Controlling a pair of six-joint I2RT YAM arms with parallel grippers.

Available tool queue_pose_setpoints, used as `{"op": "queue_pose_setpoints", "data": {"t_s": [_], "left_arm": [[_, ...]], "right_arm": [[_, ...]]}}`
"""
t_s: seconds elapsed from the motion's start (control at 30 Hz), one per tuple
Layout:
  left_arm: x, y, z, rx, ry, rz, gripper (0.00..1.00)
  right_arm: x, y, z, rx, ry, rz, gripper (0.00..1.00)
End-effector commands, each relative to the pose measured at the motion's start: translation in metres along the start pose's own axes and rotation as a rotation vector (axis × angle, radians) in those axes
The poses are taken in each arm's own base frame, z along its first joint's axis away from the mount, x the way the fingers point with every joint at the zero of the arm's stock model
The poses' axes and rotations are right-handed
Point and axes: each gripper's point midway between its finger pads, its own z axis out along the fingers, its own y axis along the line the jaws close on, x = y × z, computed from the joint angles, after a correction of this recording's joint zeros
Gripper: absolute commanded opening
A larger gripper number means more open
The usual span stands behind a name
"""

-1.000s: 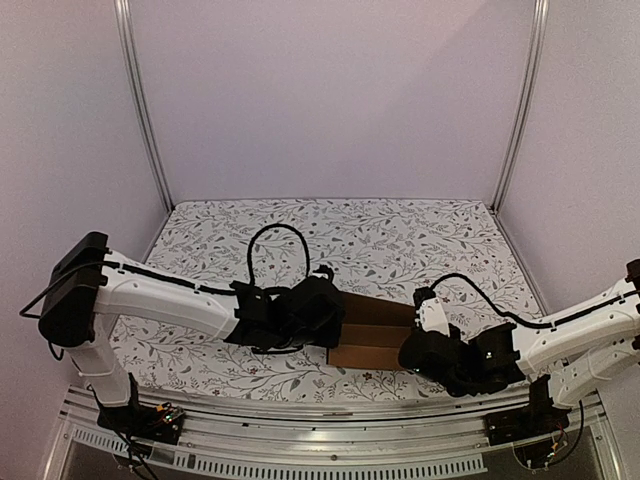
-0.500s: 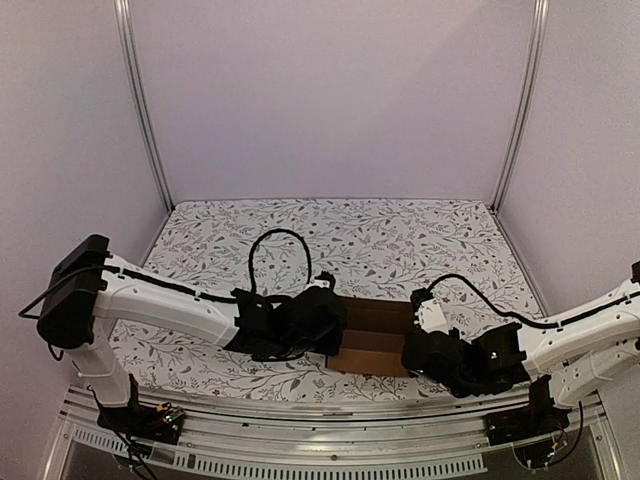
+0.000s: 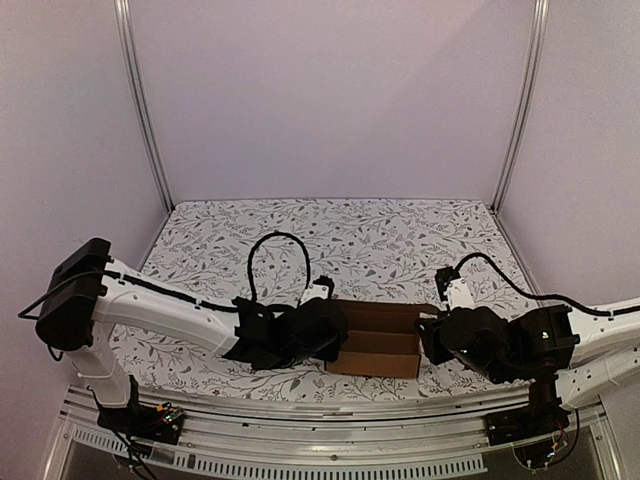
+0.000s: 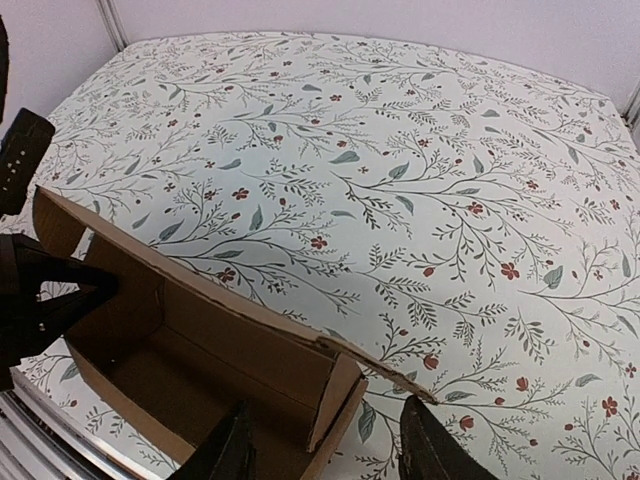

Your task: Fold the paper box

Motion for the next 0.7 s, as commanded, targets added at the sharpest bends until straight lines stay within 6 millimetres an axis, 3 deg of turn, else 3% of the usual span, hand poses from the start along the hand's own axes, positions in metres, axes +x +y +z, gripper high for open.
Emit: {"op": "queue_pose_setpoints", "data": {"t_s": [0.0,0.2,0.3,0.47,0.67], "left_arm": [[0.033,0.027,0.006,-0.108,0.066,0.089,0.0],[0.023,0.032,0.006,-0.152,0.0,0.121,0.0],[0.018,0.033,0.006,-0.172,-0.031,0.131,0.0],[0.012,0.032,0.006,-0.189,-0.061,0.139,0.0],[0.006,0.028,0.005,-0.217,-0.121,0.152,0.0]], "right_arm": [[-0.022,-0.001,-0.023,-0.056,-0.009,-0.028,0.48],[-0.069,0.003,-0.044,-0.076,-0.097,-0.059,0.48],[-0.086,0.011,-0.046,-0.091,-0.104,-0.082,0.41],[-0.094,0.023,-0.02,-0.139,-0.009,-0.095,0.24],[-0.102,0.056,0.013,-0.208,0.069,-0.114,0.09]]}}
